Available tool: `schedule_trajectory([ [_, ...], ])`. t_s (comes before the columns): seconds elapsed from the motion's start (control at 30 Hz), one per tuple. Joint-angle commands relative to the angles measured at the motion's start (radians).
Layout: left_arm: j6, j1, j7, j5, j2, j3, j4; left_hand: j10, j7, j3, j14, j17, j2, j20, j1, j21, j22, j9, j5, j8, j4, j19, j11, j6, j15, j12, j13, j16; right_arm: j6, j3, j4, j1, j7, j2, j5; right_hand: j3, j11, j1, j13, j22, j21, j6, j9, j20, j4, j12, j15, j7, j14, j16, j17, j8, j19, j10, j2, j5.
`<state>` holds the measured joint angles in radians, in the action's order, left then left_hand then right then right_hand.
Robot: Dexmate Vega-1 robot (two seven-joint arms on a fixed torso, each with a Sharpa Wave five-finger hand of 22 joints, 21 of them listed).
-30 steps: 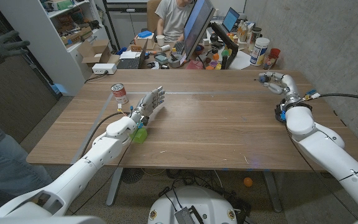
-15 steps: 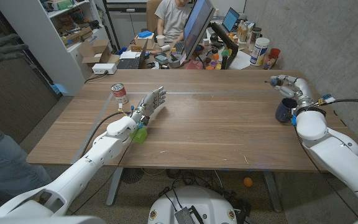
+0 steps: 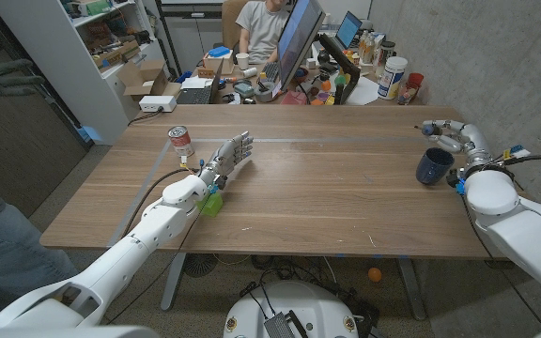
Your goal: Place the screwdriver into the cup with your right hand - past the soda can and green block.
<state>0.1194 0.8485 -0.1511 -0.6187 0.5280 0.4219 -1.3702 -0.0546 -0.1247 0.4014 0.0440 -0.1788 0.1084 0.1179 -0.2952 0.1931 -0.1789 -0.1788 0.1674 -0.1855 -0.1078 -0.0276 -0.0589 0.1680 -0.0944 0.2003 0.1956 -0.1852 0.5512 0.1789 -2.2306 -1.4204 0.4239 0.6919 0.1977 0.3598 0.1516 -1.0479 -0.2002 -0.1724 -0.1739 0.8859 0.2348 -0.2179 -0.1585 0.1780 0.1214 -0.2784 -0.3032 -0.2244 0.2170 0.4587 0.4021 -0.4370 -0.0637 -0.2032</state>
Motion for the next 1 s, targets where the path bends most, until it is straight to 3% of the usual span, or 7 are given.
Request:
schedule_trajectory([
  [0.03,-0.001,0.004,-0.001,-0.002,0.000,-0.001,-0.001,0.001,0.001,0.002,-0.007,-0.005,-0.004,0.003,0.008,0.003,-0.003,-0.004,0.006,-0.004,-0.004,-0.007,0.002,0.003,-0.003,0.009,0.003,-0.004,0.138,0.129,-0.058,-0.034,-0.119,0.006,0.128,0.004,-0.016,-0.007,-0.002,-0.002,-0.006,0.136,0.010,-0.001,-0.002,0.008,0.012,0.144,0.003,0.006,-0.001,0.024,-0.011,0.000,-0.001,0.005],
  [0.43,-0.003,0.017,0.006,-0.004,0.003,-0.002,-0.013,0.001,0.001,0.002,-0.007,-0.005,-0.004,0.003,0.008,0.003,-0.003,-0.004,0.006,-0.004,-0.005,-0.008,0.001,0.004,-0.004,0.009,0.003,-0.004,0.229,0.209,-0.048,-0.034,-0.214,0.043,0.197,0.013,-0.030,-0.012,-0.002,-0.002,-0.005,0.150,0.018,-0.001,-0.009,0.011,0.025,0.162,0.014,0.013,-0.003,0.039,-0.031,0.005,0.009,0.011],
  [1.0,-0.012,0.027,0.019,-0.003,0.010,-0.004,-0.030,0.002,0.001,0.003,-0.008,-0.005,-0.003,0.003,0.009,0.004,-0.003,-0.004,0.006,-0.004,-0.006,-0.009,0.003,0.004,-0.004,0.009,0.003,-0.004,0.324,0.223,0.029,0.015,-0.265,0.073,0.270,0.028,-0.047,-0.010,-0.002,-0.003,-0.008,0.148,0.019,0.000,-0.006,0.008,0.029,0.165,0.030,0.016,-0.001,0.044,-0.053,0.028,0.007,0.012],
])
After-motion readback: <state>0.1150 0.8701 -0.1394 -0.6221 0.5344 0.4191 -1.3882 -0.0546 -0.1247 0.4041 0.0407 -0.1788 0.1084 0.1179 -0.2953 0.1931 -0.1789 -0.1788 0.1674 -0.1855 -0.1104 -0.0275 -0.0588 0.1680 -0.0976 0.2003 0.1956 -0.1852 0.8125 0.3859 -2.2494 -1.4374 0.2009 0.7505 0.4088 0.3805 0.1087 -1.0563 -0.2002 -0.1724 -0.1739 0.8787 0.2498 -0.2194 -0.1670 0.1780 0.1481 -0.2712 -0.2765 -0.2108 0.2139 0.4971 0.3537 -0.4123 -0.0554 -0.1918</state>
